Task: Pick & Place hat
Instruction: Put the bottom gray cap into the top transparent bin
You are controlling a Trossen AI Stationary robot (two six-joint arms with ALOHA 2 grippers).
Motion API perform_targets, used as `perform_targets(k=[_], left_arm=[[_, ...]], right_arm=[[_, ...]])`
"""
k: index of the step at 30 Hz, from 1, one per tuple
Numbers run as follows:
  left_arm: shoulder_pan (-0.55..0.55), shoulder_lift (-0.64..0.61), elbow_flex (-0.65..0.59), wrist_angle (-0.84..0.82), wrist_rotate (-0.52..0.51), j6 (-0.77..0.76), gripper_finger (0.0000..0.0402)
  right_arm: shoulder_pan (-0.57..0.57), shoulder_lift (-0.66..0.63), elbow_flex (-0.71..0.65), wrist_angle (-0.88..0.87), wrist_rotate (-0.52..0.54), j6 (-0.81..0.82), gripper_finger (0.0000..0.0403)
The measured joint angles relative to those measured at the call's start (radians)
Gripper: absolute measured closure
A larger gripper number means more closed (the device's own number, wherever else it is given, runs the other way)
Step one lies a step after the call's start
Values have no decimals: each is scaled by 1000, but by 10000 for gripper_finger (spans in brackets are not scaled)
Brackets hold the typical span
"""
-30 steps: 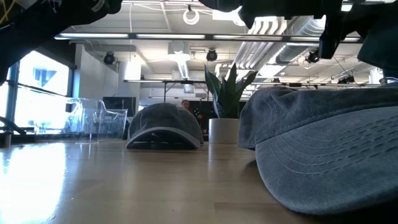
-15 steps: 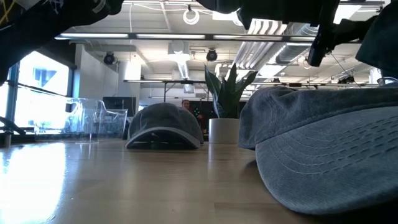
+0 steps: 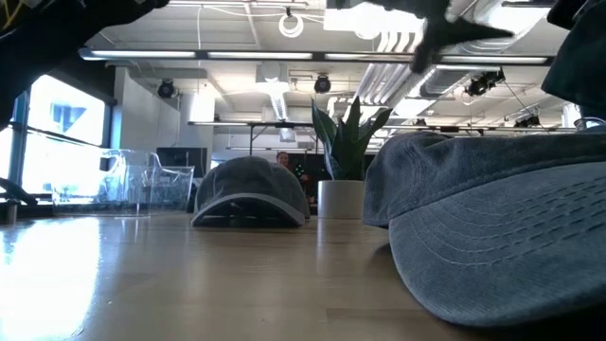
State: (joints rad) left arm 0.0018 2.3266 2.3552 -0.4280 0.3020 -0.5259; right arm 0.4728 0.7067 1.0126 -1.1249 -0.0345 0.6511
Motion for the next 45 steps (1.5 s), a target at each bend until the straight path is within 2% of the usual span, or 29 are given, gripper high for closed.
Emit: perform_targets(k=[2,4,7,10,13,15,22,26,29,34,38,40,42,45], left_arm=[[7,-23,7,-53,-2,18,216],[6,-74,-4,-218,-3,31,228],[3,-94,5,-298,-38,51,246],[-10,-130,-4,-492,-77,56,263],[-30,-149,3,-580,-118,60,279],[-50,-170,-1,-687,-123,60,287],[-132,-182,-1,-846,-148,54,313],[-173,-182,-1,-852,-129,45,324],[-206,-182,-1,-855,-131,44,330],[-242,-191,-1,-908,-138,101,341],[-252,-229,2,-977,-153,128,356],[-251,-252,-31,-981,-148,137,366],[-236,-270,-90,-907,-118,140,378],[-226,-316,-235,-843,-95,133,396]], right_arm=[[0,0,-42,83,-44,-19,288],[0,5,-98,169,-142,-66,298],[2,16,-188,280,-235,-101,315],[-3,23,-247,293,-174,-92,333],[-3,13,-273,277,-59,-58,352],[-5,8,-273,265,-22,-41,365],[-7,5,-154,256,5,-56,400],[-7,5,-94,270,98,-93,392],[-8,5,-93,364,156,-113,387],[-11,28,-128,570,186,-135,375],[-40,98,-129,680,190,-187,353],[-59,144,-129,725,190,-210,338],[-75,189,-129,746,186,-214,321],[-90,242,-130,740,166,-204,293]])
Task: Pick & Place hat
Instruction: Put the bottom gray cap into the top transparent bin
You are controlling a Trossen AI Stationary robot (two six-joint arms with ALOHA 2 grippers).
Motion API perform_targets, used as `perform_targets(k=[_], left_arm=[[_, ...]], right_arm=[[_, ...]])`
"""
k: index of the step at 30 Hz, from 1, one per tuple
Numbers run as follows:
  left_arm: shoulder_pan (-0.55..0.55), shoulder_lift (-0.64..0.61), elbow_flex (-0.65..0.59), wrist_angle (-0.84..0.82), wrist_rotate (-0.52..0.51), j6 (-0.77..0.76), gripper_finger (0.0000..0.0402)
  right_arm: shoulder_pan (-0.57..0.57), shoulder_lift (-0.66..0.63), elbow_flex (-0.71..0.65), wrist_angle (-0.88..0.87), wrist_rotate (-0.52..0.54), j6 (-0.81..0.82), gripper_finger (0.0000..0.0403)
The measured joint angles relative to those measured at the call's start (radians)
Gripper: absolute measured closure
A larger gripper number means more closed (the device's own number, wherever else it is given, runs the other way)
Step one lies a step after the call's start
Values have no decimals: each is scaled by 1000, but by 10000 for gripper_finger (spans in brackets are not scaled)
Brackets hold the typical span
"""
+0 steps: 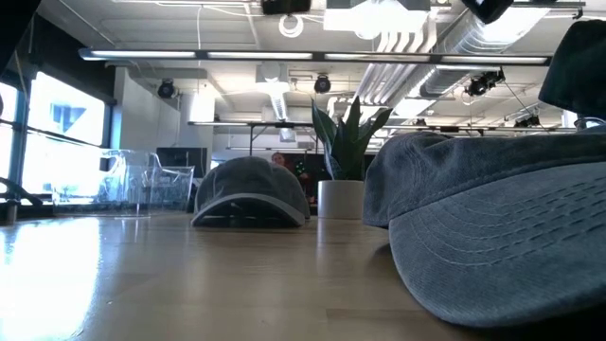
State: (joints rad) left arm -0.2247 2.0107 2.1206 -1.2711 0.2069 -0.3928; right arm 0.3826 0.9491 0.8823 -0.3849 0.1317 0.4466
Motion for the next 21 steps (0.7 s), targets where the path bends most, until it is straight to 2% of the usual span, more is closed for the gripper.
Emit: perform_targets(k=[4,8,13,16,21], left_arm=[[8,-74,-225,208,58,-42,396],[8,-152,-438,437,64,-120,395],[-5,-281,-663,637,-35,-227,395],[-22,-348,-773,685,-116,-290,395],[-45,-404,-854,742,-208,-375,395]], right_arm=[[-1,43,-1,-8,-34,57,255],[-1,97,-1,-14,-65,95,219],[-1,195,-1,5,-97,120,195],[-9,270,25,-9,-107,122,195],[-18,422,136,-123,-110,92,198]])
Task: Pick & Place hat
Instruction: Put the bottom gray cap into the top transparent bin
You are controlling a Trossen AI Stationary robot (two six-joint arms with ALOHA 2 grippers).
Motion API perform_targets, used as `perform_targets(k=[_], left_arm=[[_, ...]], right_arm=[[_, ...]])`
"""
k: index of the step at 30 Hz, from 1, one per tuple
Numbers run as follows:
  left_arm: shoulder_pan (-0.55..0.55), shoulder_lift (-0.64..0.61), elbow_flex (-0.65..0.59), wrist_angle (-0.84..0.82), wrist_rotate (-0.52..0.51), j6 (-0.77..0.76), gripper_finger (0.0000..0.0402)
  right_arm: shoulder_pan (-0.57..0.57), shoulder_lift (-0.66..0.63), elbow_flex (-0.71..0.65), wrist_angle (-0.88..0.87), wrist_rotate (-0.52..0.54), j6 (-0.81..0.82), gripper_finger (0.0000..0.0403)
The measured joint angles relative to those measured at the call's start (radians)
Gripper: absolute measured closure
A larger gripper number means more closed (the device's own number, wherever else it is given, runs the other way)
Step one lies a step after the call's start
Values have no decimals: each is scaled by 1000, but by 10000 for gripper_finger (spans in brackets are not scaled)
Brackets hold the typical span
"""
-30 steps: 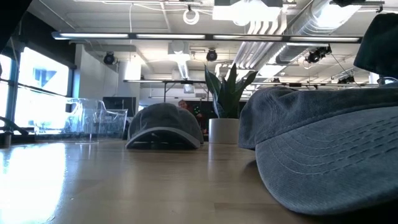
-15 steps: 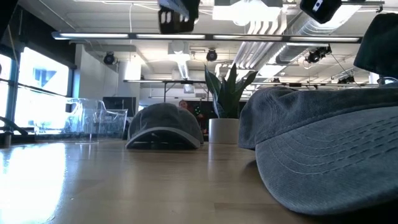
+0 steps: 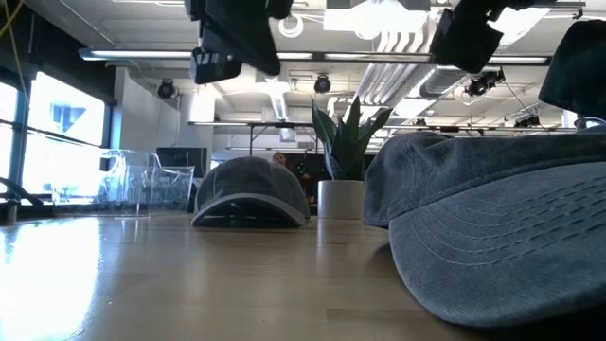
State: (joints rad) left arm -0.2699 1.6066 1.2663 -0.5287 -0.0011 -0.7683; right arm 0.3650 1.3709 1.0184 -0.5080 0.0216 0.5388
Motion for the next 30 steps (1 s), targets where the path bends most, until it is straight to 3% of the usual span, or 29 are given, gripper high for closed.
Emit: perform_targets(k=[7,12,18,23,30], left_arm=[[-79,-3,2,20,-21,23,395],[-137,-3,2,11,-55,75,395],[-176,-3,2,-48,-84,128,395],[-205,-3,2,-102,-88,139,395],[-250,-84,1,-162,-171,132,395]], right_arm=[[-33,209,166,-357,-59,-29,171],[-27,288,162,-386,-83,29,154],[-24,348,156,-299,-157,75,166],[-26,375,156,-201,-228,83,220],[-46,359,157,-121,-297,66,382]])
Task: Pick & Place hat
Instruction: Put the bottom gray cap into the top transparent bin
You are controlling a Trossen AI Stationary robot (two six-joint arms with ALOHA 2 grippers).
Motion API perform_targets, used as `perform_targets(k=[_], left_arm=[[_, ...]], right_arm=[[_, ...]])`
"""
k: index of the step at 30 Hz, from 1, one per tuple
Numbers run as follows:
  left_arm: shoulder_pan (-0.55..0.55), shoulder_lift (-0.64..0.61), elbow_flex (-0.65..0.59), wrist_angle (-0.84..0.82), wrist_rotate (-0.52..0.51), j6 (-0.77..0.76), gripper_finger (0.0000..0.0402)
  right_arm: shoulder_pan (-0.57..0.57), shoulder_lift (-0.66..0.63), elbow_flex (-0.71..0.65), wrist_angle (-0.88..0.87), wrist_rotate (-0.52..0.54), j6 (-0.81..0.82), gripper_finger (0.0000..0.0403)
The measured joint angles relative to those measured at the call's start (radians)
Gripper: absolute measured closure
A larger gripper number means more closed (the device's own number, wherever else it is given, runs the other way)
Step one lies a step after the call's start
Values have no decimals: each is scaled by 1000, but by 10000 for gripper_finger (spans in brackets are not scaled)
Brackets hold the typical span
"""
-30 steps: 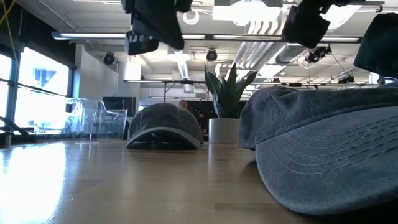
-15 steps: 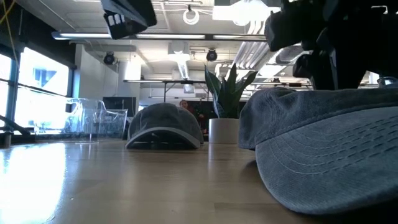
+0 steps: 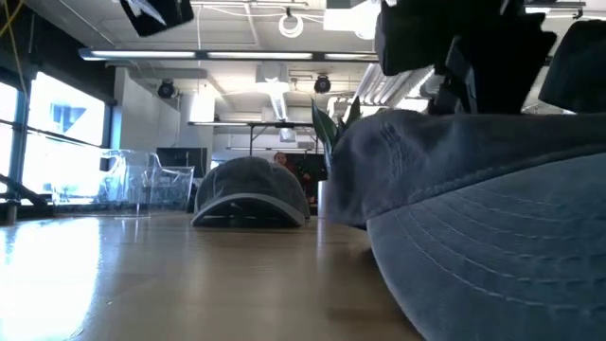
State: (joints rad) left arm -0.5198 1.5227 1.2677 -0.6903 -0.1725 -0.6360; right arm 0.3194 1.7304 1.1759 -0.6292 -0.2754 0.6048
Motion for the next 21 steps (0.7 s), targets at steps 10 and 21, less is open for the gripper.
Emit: perform_targets(k=[10,21], left_arm=[[3,-215,0,6,-164,102,395],[3,-291,2,140,-340,437,391]], right_arm=[[-71,-215,185,-57,215,-32,387],[-113,-149,316,-139,398,-374,386]])
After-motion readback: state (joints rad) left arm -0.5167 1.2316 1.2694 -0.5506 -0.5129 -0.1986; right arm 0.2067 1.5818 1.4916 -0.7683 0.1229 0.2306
